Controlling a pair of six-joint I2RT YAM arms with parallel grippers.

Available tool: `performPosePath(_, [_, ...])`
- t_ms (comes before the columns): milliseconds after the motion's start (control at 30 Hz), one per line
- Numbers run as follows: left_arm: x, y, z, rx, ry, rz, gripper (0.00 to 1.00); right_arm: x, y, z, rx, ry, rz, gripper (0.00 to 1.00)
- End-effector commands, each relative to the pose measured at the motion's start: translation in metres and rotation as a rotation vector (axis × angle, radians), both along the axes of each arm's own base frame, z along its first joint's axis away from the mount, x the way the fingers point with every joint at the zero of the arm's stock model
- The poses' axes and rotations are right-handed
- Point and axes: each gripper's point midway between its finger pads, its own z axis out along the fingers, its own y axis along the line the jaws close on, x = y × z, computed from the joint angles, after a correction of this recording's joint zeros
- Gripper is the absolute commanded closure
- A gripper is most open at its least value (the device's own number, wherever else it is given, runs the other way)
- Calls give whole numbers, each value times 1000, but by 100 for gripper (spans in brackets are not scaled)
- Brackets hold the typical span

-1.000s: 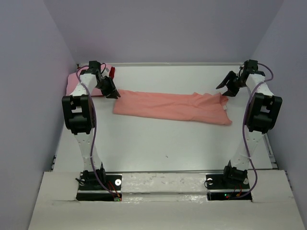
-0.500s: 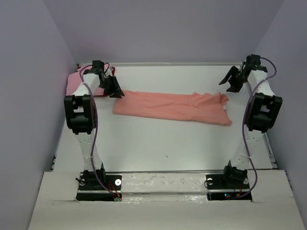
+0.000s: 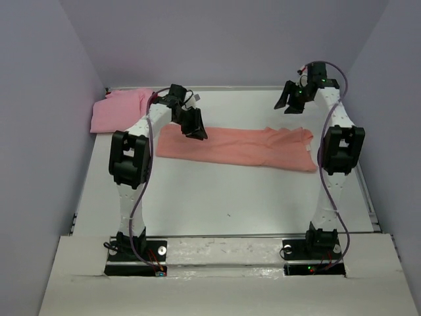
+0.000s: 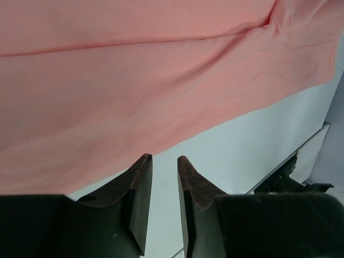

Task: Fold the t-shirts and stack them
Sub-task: Fold the other side of the tshirt into a rectangle

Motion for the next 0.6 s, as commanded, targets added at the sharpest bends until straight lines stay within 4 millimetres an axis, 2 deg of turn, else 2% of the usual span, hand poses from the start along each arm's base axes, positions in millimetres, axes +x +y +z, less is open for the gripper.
performPosePath(0, [-4, -6, 26, 12, -63, -16, 65, -7, 42, -9, -73, 38, 112, 39])
performPosePath(33, [-6, -6, 25, 26, -62, -20, 65, -6, 46, -13, -85, 46, 113, 39])
performPosePath(67, [-6, -4, 22, 47, -64, -17, 65, -4, 55, -7, -93, 36, 127, 39])
performPosePath(167, [-9, -1, 10, 101, -52, -20, 64, 0, 66, -5, -130, 33, 142, 39])
performPosePath(200, [-11, -2, 7, 105, -48, -27, 64, -3, 64, -12, -136, 58, 138, 40])
performPosePath(333, [-16, -2, -14, 160, -15, -45, 63, 0, 69, -18, -171, 76, 136, 40])
performPosePath(567, [-23, -1, -44, 268, 20, -65, 63, -16, 73, -43, -278, 175, 132, 41])
